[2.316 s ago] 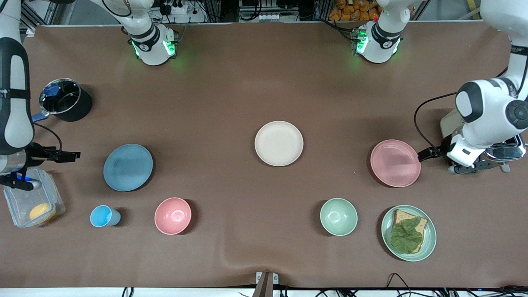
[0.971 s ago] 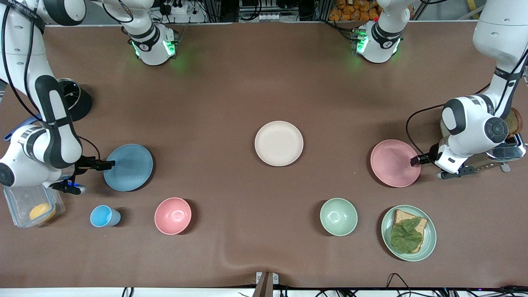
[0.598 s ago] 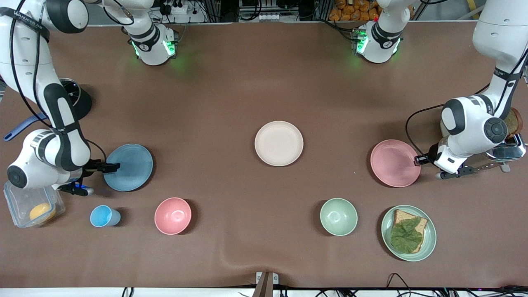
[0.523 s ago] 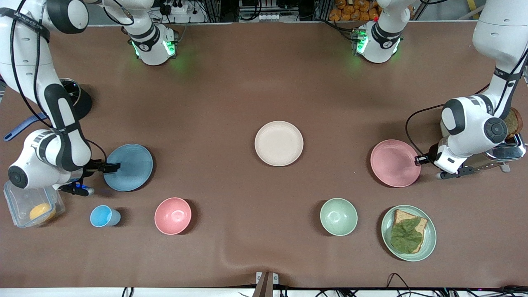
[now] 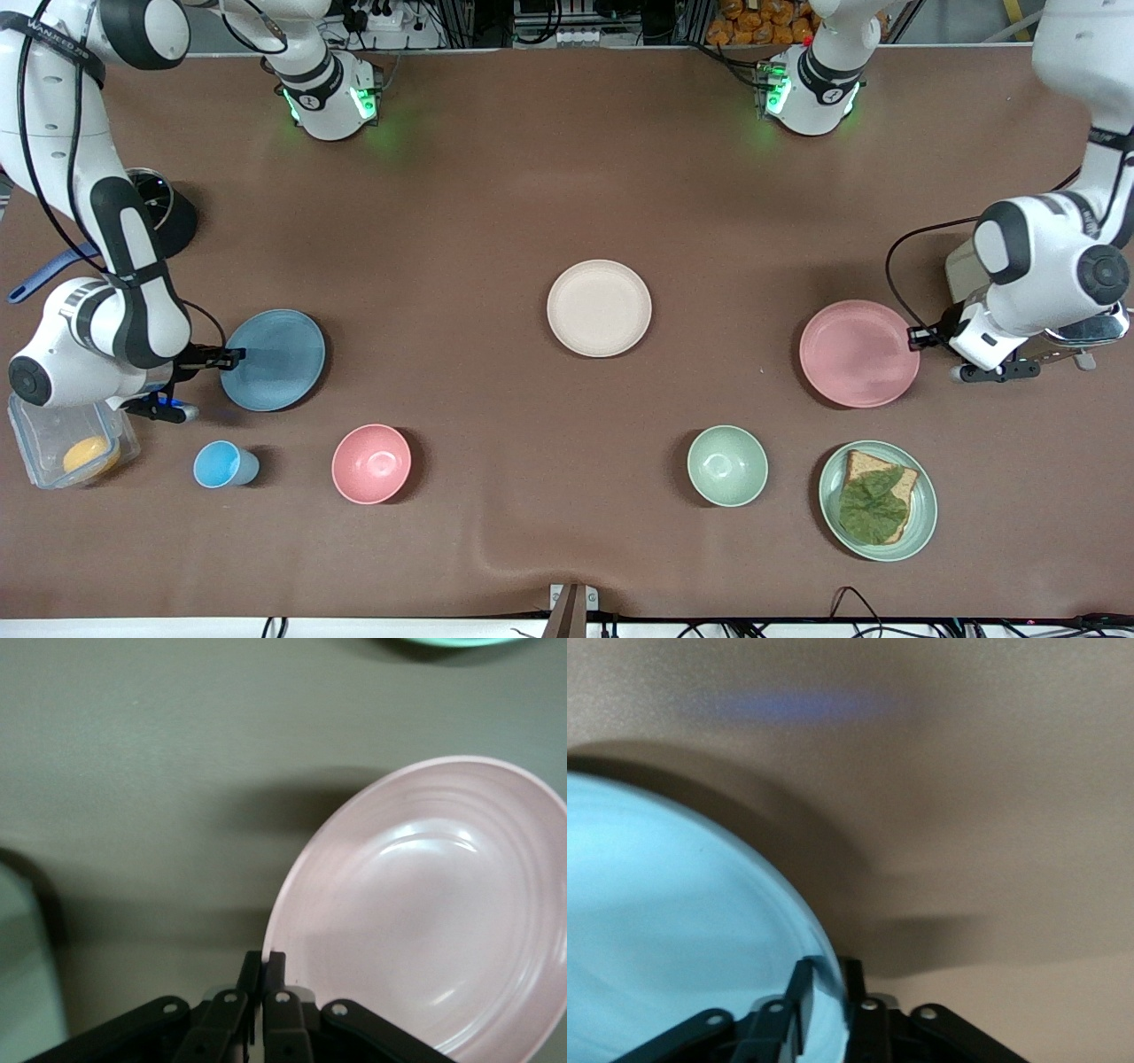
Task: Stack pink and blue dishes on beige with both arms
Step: 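Carry the pink plate onto the beige plate with the left gripper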
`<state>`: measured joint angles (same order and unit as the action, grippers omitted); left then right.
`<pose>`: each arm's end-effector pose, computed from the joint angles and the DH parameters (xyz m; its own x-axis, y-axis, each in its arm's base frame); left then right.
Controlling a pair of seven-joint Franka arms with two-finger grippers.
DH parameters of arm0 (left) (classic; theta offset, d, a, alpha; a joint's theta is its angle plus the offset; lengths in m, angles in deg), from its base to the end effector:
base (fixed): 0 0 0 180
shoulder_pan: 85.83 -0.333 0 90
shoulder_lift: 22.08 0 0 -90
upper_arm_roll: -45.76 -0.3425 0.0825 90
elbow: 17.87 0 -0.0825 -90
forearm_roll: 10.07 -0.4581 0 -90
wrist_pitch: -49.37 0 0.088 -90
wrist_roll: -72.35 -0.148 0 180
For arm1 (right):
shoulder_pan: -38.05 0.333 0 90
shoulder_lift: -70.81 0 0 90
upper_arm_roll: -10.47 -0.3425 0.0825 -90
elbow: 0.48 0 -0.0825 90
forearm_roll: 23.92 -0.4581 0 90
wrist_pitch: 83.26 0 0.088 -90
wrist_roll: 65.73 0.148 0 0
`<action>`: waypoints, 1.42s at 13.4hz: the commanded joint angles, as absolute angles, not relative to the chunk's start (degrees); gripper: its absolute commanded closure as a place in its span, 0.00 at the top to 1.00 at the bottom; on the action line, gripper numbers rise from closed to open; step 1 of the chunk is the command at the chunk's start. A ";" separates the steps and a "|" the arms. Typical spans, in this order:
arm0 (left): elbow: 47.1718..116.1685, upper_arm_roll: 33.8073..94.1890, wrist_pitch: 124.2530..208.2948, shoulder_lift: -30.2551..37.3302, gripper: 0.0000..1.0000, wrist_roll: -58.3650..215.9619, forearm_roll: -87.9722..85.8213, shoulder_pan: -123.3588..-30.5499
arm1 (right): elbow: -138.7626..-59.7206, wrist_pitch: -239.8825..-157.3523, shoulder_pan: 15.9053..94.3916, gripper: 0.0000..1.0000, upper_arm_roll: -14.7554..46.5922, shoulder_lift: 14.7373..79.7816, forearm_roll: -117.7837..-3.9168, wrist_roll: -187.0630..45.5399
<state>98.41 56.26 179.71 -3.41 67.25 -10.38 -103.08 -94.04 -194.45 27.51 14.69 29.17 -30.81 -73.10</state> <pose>0.6423 0.0755 0.2147 0.9971 0.0302 -0.0698 0.0344 -0.9975 0.0609 0.6722 -0.1626 0.0974 0.9049 -0.1536 -0.3969 -0.2040 -0.9750 -0.0876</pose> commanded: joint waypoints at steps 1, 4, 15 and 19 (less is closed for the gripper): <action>95.79 63.92 168.85 -9.42 0.00 66.46 -8.15 -103.49 | -94.70 -195.15 27.59 0.00 14.42 29.06 -31.83 -74.25; 95.69 71.31 168.20 -8.82 0.00 69.87 -5.24 -102.80 | -94.61 -194.71 27.33 0.00 14.34 29.50 -31.83 -75.40; 95.51 77.05 181.90 2.16 0.00 93.79 -6.20 -85.83 | -93.21 -191.90 27.50 0.00 13.81 31.26 -32.09 -80.67; 92.36 76.79 185.25 7.43 0.00 99.23 -6.37 -81.53 | -93.03 -191.10 27.68 0.00 13.81 31.79 -32.09 -82.07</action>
<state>95.63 77.14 184.80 4.99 95.57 -6.21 -84.12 -92.45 -191.95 27.56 13.91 30.41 -31.43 -80.37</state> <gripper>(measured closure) 0.956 0.943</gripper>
